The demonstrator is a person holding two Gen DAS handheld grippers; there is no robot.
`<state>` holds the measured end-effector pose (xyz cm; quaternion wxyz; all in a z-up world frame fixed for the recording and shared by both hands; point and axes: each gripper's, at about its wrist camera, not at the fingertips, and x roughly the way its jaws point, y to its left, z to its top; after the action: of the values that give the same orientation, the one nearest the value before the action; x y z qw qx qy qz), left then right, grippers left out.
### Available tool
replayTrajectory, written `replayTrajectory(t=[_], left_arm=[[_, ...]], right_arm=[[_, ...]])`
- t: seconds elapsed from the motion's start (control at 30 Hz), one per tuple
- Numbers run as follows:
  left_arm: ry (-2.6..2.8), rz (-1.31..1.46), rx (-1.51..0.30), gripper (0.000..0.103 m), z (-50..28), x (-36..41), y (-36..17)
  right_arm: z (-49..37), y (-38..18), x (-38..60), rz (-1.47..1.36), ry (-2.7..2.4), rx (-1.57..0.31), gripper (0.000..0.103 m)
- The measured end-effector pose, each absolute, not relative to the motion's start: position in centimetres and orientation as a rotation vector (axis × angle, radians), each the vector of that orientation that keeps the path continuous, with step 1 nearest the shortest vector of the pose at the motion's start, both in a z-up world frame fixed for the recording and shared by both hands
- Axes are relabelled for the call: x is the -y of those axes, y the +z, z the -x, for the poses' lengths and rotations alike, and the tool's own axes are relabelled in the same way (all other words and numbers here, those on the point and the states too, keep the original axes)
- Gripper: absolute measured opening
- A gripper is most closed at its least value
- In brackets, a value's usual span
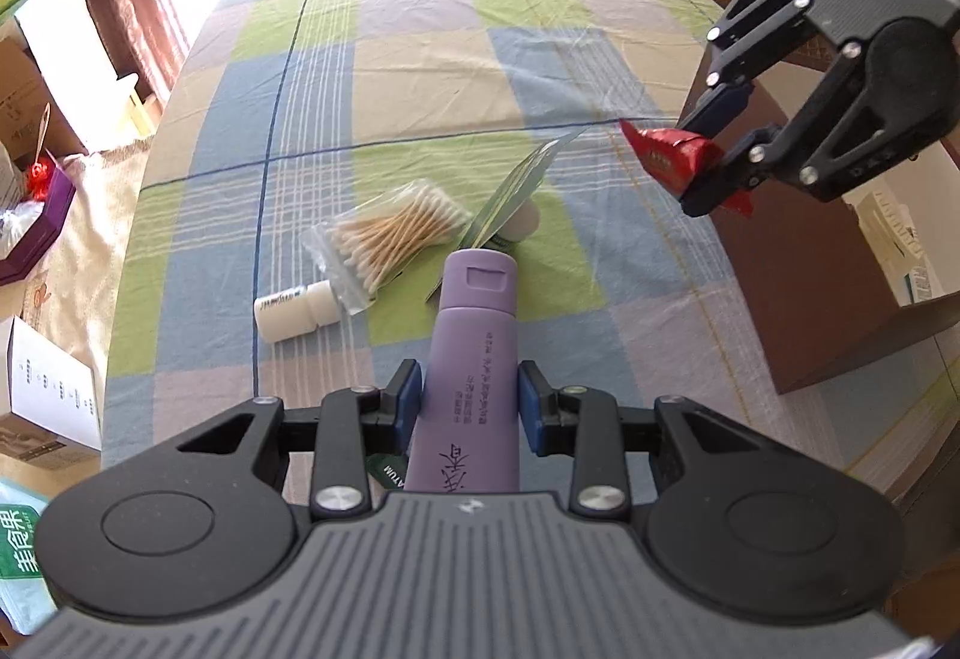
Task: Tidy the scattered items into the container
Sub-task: 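Grasp the red snack packet with the right gripper while the left holds the purple tube, then carry the purple tube left and red packet right over the brown box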
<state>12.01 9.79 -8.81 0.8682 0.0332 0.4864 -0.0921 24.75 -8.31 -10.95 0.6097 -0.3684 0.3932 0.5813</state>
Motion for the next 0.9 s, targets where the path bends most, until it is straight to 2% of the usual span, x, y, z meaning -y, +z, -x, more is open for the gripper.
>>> replayTrajectory(t=[0.47,0.9], left_arm=[[-0.263,-0.170,-0.933,0.029,-12.4,-4.8,-4.3],[-0.397,-0.268,-0.861,0.029,-13.7,3.2,-1.9]], right_arm=[[-17.8,-2.8,15.5,0.563,1.163,-0.825,0.029],[-17.4,0.3,26.7,0.362,0.819,-0.843,0.029]])
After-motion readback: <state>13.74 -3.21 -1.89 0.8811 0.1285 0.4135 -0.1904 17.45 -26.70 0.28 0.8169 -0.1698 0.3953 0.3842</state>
